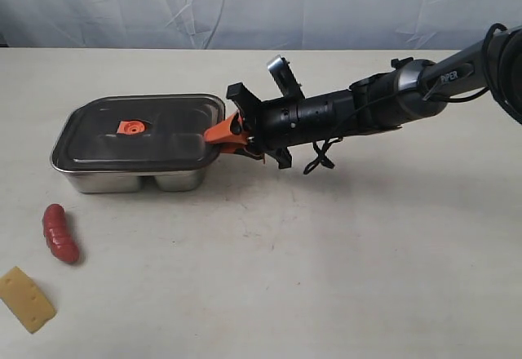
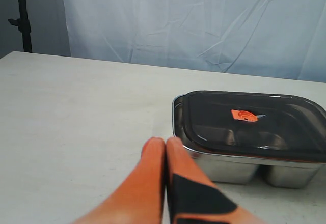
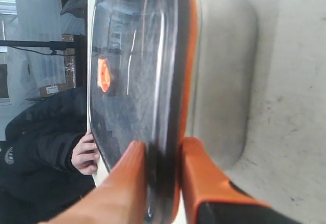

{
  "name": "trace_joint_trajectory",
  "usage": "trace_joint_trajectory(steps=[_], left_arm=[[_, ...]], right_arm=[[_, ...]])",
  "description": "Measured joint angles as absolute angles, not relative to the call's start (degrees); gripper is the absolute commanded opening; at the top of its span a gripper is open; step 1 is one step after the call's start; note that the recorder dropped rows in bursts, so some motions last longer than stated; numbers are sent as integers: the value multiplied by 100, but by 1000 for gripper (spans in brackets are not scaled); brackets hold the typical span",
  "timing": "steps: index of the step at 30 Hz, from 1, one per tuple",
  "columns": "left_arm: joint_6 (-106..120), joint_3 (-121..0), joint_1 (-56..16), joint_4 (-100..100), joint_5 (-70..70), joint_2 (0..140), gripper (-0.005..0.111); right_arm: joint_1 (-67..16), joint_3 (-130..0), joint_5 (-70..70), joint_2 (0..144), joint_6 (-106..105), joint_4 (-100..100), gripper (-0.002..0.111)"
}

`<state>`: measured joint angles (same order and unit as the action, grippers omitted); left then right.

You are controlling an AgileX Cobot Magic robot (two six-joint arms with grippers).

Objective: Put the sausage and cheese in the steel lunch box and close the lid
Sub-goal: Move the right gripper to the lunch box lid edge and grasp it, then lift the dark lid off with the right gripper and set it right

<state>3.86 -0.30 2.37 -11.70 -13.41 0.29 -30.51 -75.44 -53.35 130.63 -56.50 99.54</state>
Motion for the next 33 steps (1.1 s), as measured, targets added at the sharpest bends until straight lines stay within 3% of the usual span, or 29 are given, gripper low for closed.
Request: trace_joint_trajectory(steps=[4,14,22,28,33], left_arm=[[386,-30,237,-1170,-1341,29,0],[386,-30,237,-1170,-1341,29,0],[386,-30,237,-1170,-1341,29,0],[386,-30,237,-1170,-1341,29,0],[386,-30,237,-1170,-1341,29,0]], right_arm=[[-3051,-7549,-5373,13063,-5598,9984,-1],[-2997,-7549,-5819,12974,-5583,9987,-1],[-2627,-7549,-5772,12068,-5630,9710,-1],[-2391,-7549,-5509,10986,-5575,8516,-1],[-2408,-7549,-4703,9926,-4846,5940,-1]])
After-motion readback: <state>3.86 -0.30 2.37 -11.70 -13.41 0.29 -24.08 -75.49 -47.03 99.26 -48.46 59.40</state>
